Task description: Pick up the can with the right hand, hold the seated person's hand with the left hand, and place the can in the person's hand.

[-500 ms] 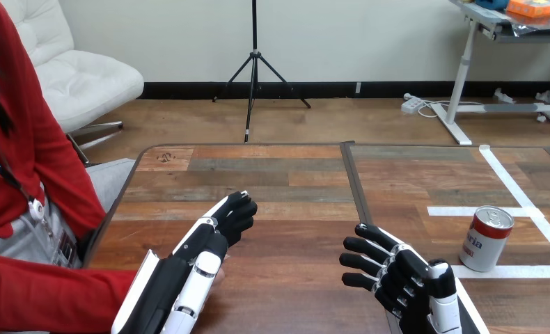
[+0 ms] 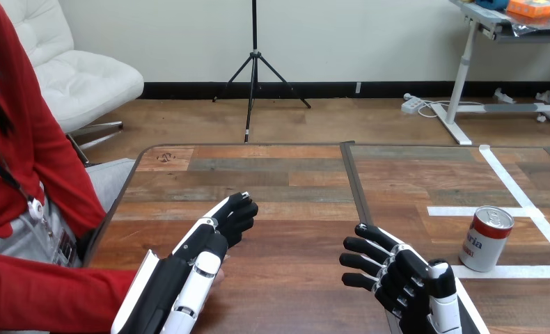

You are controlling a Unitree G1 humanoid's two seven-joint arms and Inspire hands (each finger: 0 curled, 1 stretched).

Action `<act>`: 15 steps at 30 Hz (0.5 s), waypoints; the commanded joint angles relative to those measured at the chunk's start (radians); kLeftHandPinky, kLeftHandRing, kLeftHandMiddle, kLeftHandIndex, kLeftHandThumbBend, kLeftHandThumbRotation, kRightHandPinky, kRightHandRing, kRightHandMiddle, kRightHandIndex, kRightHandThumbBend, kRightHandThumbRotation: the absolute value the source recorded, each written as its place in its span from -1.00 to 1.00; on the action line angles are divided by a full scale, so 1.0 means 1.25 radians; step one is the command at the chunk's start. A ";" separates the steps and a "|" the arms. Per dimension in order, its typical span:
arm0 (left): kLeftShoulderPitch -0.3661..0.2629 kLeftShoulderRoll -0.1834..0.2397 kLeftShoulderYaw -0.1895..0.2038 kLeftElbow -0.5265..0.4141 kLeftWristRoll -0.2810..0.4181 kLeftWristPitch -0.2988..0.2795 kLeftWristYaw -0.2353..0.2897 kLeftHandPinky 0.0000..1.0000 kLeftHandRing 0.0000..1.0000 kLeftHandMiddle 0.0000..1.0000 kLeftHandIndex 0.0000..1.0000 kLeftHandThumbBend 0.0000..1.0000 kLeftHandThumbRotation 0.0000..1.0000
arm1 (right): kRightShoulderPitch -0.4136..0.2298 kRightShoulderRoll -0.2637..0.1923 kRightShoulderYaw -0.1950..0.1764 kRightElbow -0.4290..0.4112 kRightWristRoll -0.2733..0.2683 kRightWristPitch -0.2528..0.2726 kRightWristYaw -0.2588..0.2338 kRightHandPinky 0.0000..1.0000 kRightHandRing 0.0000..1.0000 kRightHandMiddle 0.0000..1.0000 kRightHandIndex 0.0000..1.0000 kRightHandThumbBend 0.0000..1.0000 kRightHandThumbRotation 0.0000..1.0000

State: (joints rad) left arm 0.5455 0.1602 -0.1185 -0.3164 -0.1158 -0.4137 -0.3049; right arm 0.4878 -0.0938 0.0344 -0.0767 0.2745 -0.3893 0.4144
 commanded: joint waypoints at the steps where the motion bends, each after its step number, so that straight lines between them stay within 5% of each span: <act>1: -0.036 0.003 0.007 -0.025 -0.012 -0.005 -0.001 0.84 0.80 0.77 0.76 -0.51 0.96 | -0.032 0.000 0.003 -0.035 0.000 -0.003 -0.002 0.47 0.58 0.62 0.64 0.69 1.00; 15: -0.041 0.003 0.007 -0.022 -0.006 -0.005 0.000 0.81 0.77 0.75 0.76 -0.51 0.96 | -0.069 -0.014 -0.005 -0.025 -0.004 0.021 0.001 0.50 0.58 0.63 0.63 0.72 1.00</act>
State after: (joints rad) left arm 0.5454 0.1604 -0.1176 -0.3164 -0.1151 -0.4137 -0.3050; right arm 0.4815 -0.0956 0.0329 -0.0767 0.2748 -0.3713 0.4148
